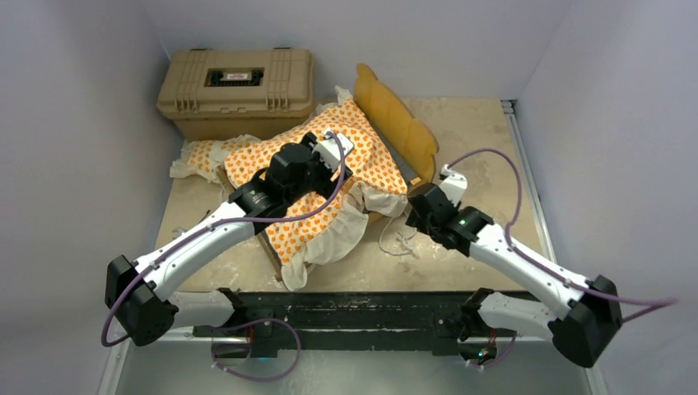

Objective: Set up the pet bed
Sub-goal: Tie the ropes to the bed frame.

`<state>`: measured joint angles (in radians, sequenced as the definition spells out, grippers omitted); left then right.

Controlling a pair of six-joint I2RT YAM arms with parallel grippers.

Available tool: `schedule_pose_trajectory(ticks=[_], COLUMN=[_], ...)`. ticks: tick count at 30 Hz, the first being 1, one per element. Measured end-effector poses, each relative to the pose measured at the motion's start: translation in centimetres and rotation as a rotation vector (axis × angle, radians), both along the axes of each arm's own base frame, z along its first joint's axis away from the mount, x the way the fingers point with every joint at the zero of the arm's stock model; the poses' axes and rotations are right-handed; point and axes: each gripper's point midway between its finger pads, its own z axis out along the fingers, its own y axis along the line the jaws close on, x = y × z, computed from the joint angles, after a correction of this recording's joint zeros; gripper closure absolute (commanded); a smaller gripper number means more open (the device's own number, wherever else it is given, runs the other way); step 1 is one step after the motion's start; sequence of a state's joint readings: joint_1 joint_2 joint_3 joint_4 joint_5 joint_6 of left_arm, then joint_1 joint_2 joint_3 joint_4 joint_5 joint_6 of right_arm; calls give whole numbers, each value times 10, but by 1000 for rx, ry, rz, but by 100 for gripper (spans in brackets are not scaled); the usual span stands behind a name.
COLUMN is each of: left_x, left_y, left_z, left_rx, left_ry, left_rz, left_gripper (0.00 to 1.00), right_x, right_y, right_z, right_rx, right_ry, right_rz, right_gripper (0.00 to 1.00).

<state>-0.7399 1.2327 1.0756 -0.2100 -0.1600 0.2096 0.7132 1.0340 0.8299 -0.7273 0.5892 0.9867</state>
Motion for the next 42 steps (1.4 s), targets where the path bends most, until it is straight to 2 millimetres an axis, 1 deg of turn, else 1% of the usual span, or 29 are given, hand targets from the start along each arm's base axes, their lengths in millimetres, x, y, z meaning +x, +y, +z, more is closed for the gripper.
schedule_pose_trajectory(ticks=[3, 6, 8, 11, 14, 18, 20, 22, 23, 24, 25, 26, 27, 30, 33, 34, 36, 38, 39, 40, 42], left_x=[-4, -8, -11, -14, -16, -17, -16, -16, -16, -16, -16, -16, -16, -16, -16, -16, -16, -16, -16, -16, -16], left_y=[-4, -7, -6, -4, -1, 2, 2, 3, 3, 3, 3, 3, 2, 2, 2, 1, 0, -2, -3, -3, -5], left_z=[2, 5, 5, -1, -5, -8, -8, -8, -8, -8, -8, -8, -9, -9, -10, -10, -11, -14, -15, -17, -20], left_rx=[-27, -52, -65, -71, -70, -79, -84, -89, -92, -93, -95, -97, -98, -98, -99, -100, -105, -109, -111, -111, -116], left_ry=[43, 79, 102, 141, 163, 183, 184, 187, 189, 190, 191, 192, 193, 195, 197, 198, 205, 216, 222, 229, 242], left_rz=[-5, -8, 1, 25, 43, 67, 77, 85, 87, 89, 90, 91, 92, 91, 92, 90, 89, 87, 88, 90, 96], left_gripper=[23, 22, 20, 20, 19, 19, 19, 19, 19, 19, 19, 19, 19, 19, 18, 18, 18, 17, 16, 14, 7], right_x=[6, 7, 11, 17, 19, 13, 7, 2, 2, 2, 4, 5, 6, 4, -7, -12, -18, -22, -23, -23, -22], right_y=[17, 27, 37, 57, 77, 104, 112, 114, 117, 117, 116, 113, 110, 96, 75, 68, 60, 59, 59, 58, 55], right_z=[-26, -53, -67, -78, -83, -99, -109, -122, -121, -122, -122, -122, -122, -122, -119, -116, -108, -101, -99, -97, -94], right_rx=[-38, -81, -102, -92, -67, -63, -76, -107, -104, -107, -115, -124, -131, -134, -152, -155, -143, -126, -119, -114, -107], right_ry=[59, 121, 149, 148, 134, 147, 168, 197, 190, 190, 188, 189, 191, 206, 241, 248, 250, 246, 244, 241, 240], right_rz=[96, 178, 249, 357, 456, 576, 611, 629, 628, 619, 598, 582, 551, 441, 351, 329, 307, 304, 302, 301, 297], right_gripper=[47, 47, 47, 48, 49, 51, 57, 70, 70, 85, 95, 100, 100, 100, 100, 97, 81, 63, 58, 56, 55])
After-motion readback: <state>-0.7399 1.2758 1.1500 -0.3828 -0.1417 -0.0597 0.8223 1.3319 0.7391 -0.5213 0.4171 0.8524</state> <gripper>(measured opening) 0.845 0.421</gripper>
